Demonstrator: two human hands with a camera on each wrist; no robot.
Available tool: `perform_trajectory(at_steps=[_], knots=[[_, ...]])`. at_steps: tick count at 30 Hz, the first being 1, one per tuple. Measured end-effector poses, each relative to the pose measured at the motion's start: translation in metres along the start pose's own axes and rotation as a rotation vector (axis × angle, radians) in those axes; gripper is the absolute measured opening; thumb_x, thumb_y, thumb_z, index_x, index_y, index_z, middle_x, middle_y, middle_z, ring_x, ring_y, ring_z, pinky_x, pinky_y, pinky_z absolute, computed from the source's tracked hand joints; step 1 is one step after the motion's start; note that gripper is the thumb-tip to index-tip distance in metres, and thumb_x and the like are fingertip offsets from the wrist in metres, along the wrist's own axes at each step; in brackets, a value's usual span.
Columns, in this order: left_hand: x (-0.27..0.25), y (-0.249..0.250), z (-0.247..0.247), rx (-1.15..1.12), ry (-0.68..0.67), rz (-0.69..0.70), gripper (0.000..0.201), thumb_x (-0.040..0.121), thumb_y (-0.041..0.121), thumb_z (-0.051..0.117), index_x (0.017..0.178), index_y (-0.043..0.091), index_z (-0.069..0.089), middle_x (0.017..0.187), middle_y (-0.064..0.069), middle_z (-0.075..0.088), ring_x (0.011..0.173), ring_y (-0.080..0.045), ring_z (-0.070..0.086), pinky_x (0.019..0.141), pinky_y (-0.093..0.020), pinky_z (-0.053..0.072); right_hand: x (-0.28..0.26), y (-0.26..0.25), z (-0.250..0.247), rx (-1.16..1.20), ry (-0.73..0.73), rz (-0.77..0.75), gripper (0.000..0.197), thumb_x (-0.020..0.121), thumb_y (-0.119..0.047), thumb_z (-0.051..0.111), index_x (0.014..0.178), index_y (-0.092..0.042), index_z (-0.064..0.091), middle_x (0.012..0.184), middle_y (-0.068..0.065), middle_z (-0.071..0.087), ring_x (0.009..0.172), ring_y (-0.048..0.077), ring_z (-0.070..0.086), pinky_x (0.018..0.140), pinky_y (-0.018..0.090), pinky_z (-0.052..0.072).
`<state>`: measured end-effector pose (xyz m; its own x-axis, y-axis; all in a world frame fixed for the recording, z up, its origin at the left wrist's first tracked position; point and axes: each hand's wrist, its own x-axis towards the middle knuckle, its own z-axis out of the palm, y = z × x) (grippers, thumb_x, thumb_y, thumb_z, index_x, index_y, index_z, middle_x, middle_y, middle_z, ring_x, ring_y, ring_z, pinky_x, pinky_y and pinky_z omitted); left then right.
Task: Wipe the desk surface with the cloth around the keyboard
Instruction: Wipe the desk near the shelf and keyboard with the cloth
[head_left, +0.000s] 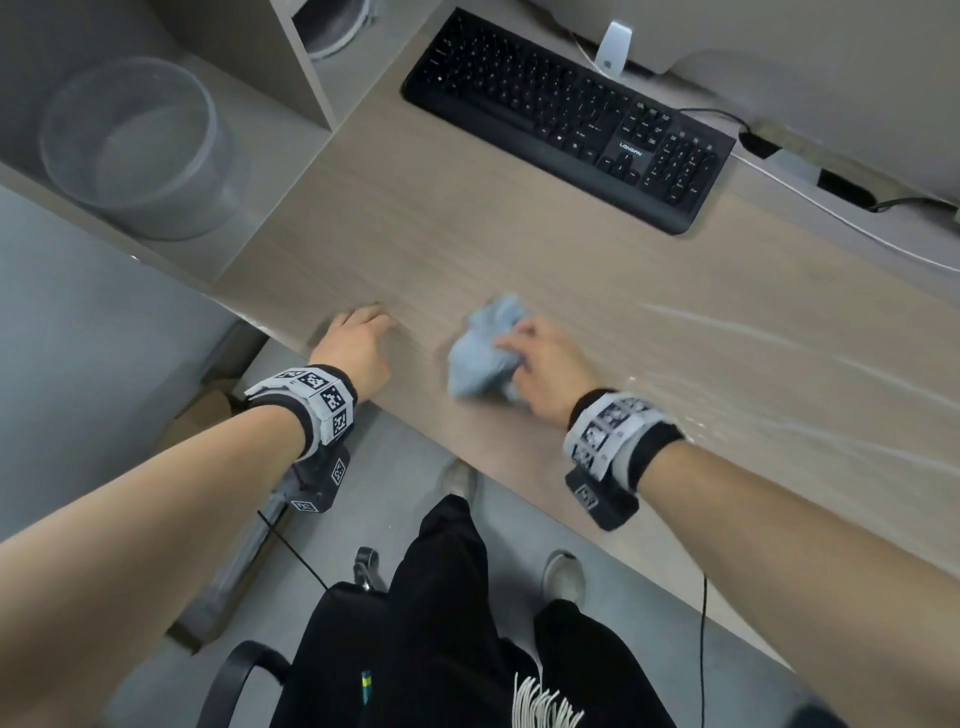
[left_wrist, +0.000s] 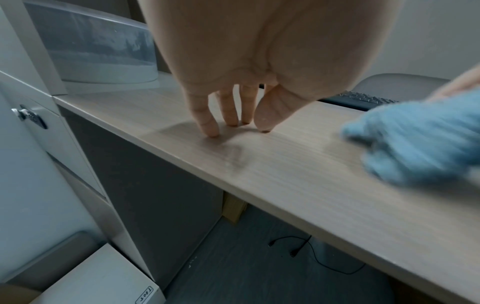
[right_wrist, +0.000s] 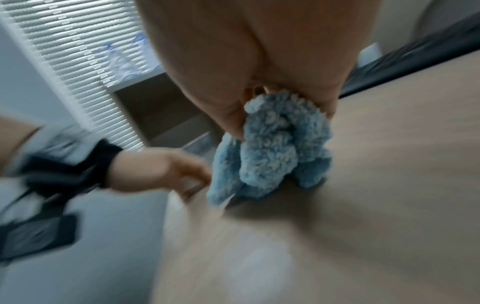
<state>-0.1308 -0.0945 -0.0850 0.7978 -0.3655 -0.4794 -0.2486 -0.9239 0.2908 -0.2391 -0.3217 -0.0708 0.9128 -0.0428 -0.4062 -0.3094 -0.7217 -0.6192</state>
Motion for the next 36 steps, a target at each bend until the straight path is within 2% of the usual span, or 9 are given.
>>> perform_trajectory(at_steps=[2,4,8,12,20,24,27,31,36], knots=[[0.0,0.0,0.002,0.009,0.02,0.007,0.069,0.072,-0.005,0.04,0.134,0.023,0.051,0.155,0.001,0.034,0.139,-0.031,0.027,0.115,-0.042,0.028,0.016,0.022,-0.026,-0.027,0.158,0.139,0.048,0.089,-0.007,0.054,0.137,-0.014,0.052,0.137,0.009,0.042,0.123,0.027,0.046,0.103,0.026,0.032],[0.0,0.001,0.002,0.015,0.04,0.006,0.067,0.072,-0.006,0.039,0.132,0.022,0.052,0.153,0.001,0.036,0.139,-0.03,0.029,0.114,-0.042,0.03,0.027,0.031,-0.031,-0.091,0.104,0.23,0.052,0.091,-0.012,0.056,0.141,-0.018,0.047,0.144,0.009,0.037,0.129,0.029,0.042,0.107,0.031,0.031],[0.004,0.001,0.0,0.018,0.031,-0.005,0.063,0.073,-0.004,0.04,0.129,0.022,0.055,0.151,-0.001,0.038,0.136,-0.032,0.03,0.112,-0.045,0.032,0.018,-0.005,0.02,-0.237,-0.105,-0.047,0.048,0.087,-0.015,0.059,0.133,-0.028,0.055,0.144,0.007,0.035,0.131,0.029,0.036,0.107,0.038,0.036],[0.01,-0.001,-0.007,0.036,-0.047,-0.021,0.061,0.074,-0.004,0.039,0.127,0.022,0.056,0.137,-0.003,0.045,0.129,-0.032,0.034,0.108,-0.047,0.036,-0.003,-0.033,0.054,-0.054,-0.303,-0.207,0.039,0.086,-0.011,0.058,0.121,-0.024,0.067,0.123,0.005,0.048,0.118,0.024,0.045,0.104,0.037,0.037],[0.065,0.039,-0.037,0.07,-0.049,0.065,0.051,0.078,0.0,0.045,0.126,0.013,0.056,0.126,-0.015,0.05,0.119,-0.038,0.046,0.105,-0.043,0.038,0.039,0.042,-0.06,0.14,0.338,0.221,0.039,0.089,-0.006,0.056,0.124,-0.022,0.063,0.113,-0.003,0.047,0.108,0.018,0.05,0.095,0.02,0.033],[0.092,0.081,-0.032,0.102,-0.059,0.215,0.06,0.077,0.0,0.045,0.135,0.016,0.05,0.138,-0.012,0.044,0.122,-0.038,0.039,0.106,-0.043,0.036,0.021,0.111,-0.101,0.074,0.487,0.516,0.041,0.089,-0.007,0.052,0.127,-0.023,0.059,0.127,0.01,0.051,0.113,0.031,0.054,0.096,0.03,0.04],[0.105,0.112,-0.021,0.158,-0.123,0.275,0.065,0.075,0.002,0.044,0.138,0.017,0.044,0.154,-0.009,0.029,0.134,-0.037,0.03,0.111,-0.046,0.032,0.008,0.147,-0.106,-0.044,0.455,0.709,0.035,0.089,-0.013,0.048,0.122,-0.018,0.059,0.13,0.019,0.053,0.117,0.041,0.051,0.096,0.042,0.046],[0.116,0.146,-0.008,0.157,-0.15,0.252,0.066,0.076,0.006,0.044,0.141,0.018,0.04,0.152,-0.004,0.03,0.133,-0.036,0.029,0.111,-0.045,0.032,0.011,0.122,-0.072,-0.125,0.345,0.533,0.033,0.09,-0.017,0.052,0.122,-0.015,0.058,0.137,0.019,0.038,0.116,0.042,0.048,0.098,0.043,0.045],[0.113,0.172,-0.004,0.195,-0.163,0.129,0.059,0.081,0.016,0.046,0.14,0.017,0.041,0.15,-0.008,0.031,0.134,-0.04,0.027,0.114,-0.047,0.027,0.008,0.086,-0.037,-0.11,0.172,0.19,0.033,0.088,-0.026,0.063,0.12,-0.023,0.063,0.116,0.009,0.043,0.106,0.033,0.046,0.076,0.035,0.043]])
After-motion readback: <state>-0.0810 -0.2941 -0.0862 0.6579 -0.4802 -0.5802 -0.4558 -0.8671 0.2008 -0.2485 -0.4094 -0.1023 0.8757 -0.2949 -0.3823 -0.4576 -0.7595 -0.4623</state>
